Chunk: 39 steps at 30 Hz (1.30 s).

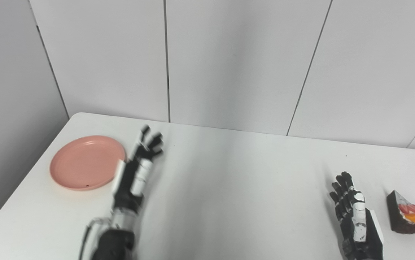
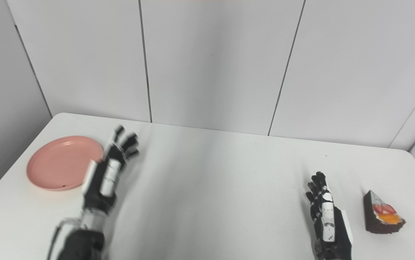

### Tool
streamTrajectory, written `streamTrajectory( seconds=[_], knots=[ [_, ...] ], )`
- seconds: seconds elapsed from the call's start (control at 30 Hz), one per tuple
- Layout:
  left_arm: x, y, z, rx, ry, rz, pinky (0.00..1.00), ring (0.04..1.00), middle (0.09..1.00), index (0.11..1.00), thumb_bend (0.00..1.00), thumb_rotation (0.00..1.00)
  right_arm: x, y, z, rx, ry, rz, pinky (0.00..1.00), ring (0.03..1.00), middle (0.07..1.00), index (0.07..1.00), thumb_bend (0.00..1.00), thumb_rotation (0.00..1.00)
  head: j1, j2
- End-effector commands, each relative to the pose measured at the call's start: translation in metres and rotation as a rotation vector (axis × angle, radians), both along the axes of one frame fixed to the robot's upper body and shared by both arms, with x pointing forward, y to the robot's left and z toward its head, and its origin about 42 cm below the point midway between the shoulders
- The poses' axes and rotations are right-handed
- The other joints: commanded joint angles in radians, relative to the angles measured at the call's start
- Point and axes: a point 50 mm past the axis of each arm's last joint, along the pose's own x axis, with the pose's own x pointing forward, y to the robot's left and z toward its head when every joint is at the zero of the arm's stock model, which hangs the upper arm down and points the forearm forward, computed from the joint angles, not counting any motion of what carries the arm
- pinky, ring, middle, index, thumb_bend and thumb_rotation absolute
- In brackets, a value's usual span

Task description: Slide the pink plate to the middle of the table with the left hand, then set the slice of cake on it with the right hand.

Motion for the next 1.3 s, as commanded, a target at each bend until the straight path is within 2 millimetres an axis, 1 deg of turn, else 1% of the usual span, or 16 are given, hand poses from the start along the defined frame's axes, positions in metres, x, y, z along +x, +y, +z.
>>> streamTrajectory(
  seconds=[0.0,0.07,0.17,0.23,0.27,0.37,0.5,0.67,0.73,0.8,0.83,0.9,0.97,1.07,1.2,1.27],
  knots=[
    [0.015,0.013,0.045,-0.002,-0.143,0.032,0.78,0.844,0.85,0.875,0.88,0.9,-0.011,0.011,-0.019,0.028,0.056,-0.002,0.95,0.956,0.944,0.952,0.8,1.0,-0.006,0.003],
    [0.021,0.026,0.057,0.003,-0.17,0.068,0.78,0.827,0.843,0.859,0.88,0.89,-0.011,0.012,-0.019,0.03,0.058,-0.005,0.94,0.949,0.935,0.942,0.79,1.0,-0.014,0.005],
    [0.028,0.05,0.07,0.006,-0.192,0.126,0.78,0.817,0.833,0.842,0.93,0.87,-0.012,0.012,-0.018,0.031,0.063,-0.004,0.94,0.948,0.931,0.941,0.81,1.0,-0.019,0.01],
    [0.032,0.067,0.078,0.012,-0.205,0.152,0.79,0.821,0.839,0.843,0.92,0.87,-0.013,0.012,-0.017,0.027,0.06,-0.004,0.94,0.949,0.928,0.94,0.8,1.0,-0.022,0.013],
    [0.035,0.079,0.081,0.023,-0.204,0.172,0.79,0.835,0.85,0.856,0.91,0.87,-0.013,0.011,-0.017,0.025,0.058,-0.003,0.93,0.946,0.926,0.938,0.8,1.0,-0.021,0.013],
    [0.04,0.103,0.082,0.048,-0.19,0.211,0.8,0.853,0.865,0.873,0.9,0.89,-0.013,0.009,-0.017,0.018,0.056,-0.004,0.92,0.939,0.923,0.934,0.81,1.0,-0.02,0.014],
    [0.05,0.141,0.071,0.087,-0.142,0.294,0.83,0.876,0.893,0.889,0.92,0.92,-0.013,0.008,-0.017,0.0,0.053,-0.013,0.89,0.913,0.904,0.922,0.8,1.0,-0.02,0.015],
    [0.062,0.185,0.055,0.124,-0.071,0.391,0.84,0.885,0.894,0.907,0.95,0.94,-0.012,0.007,-0.018,-0.007,0.056,-0.02,0.88,0.906,0.898,0.918,0.8,1.0,-0.027,0.02],
    [0.065,0.2,0.049,0.135,-0.021,0.431,0.84,0.877,0.89,0.893,0.93,0.95,-0.012,0.006,-0.018,-0.012,0.057,-0.021,0.87,0.905,0.896,0.921,0.8,1.0,-0.028,0.02],
    [0.066,0.213,0.042,0.137,0.027,0.462,0.86,0.887,0.897,0.896,0.85,0.95,-0.012,0.006,-0.019,-0.018,0.054,-0.022,0.86,0.898,0.89,0.922,0.8,1.0,-0.029,0.019],
    [0.066,0.219,0.039,0.136,0.049,0.476,0.86,0.888,0.897,0.897,0.84,0.95,-0.012,0.006,-0.019,-0.018,0.055,-0.025,0.86,0.898,0.89,0.922,0.8,1.0,-0.029,0.022],
    [0.065,0.229,0.035,0.128,0.083,0.492,0.87,0.892,0.899,0.899,0.81,0.96,-0.012,0.007,-0.019,-0.018,0.057,-0.027,0.85,0.893,0.883,0.918,0.81,1.0,-0.029,0.022],
    [0.064,0.239,0.027,0.121,0.13,0.507,0.88,0.889,0.909,0.874,0.81,0.95,-0.012,0.007,-0.019,-0.021,0.06,-0.028,0.85,0.888,0.877,0.919,0.8,1.0,-0.03,0.022],
    [0.061,0.249,0.015,0.094,0.185,0.52,0.89,0.898,0.916,0.9,0.8,0.96,-0.011,0.006,-0.021,-0.019,0.062,-0.029,0.85,0.888,0.871,0.919,0.81,1.0,-0.031,0.021],
    [0.058,0.252,0.0,0.033,0.225,0.51,0.9,0.894,0.906,0.91,0.78,0.94,-0.011,0.005,-0.022,-0.023,0.061,-0.03,0.84,0.883,0.862,0.922,0.8,1.0,-0.034,0.021],
    [0.056,0.25,-0.007,0.006,0.236,0.501,0.86,0.872,0.889,0.905,0.79,0.94,-0.011,0.005,-0.023,-0.022,0.061,-0.03,0.84,0.88,0.857,0.923,0.79,1.0,-0.037,0.024]
  ],
)
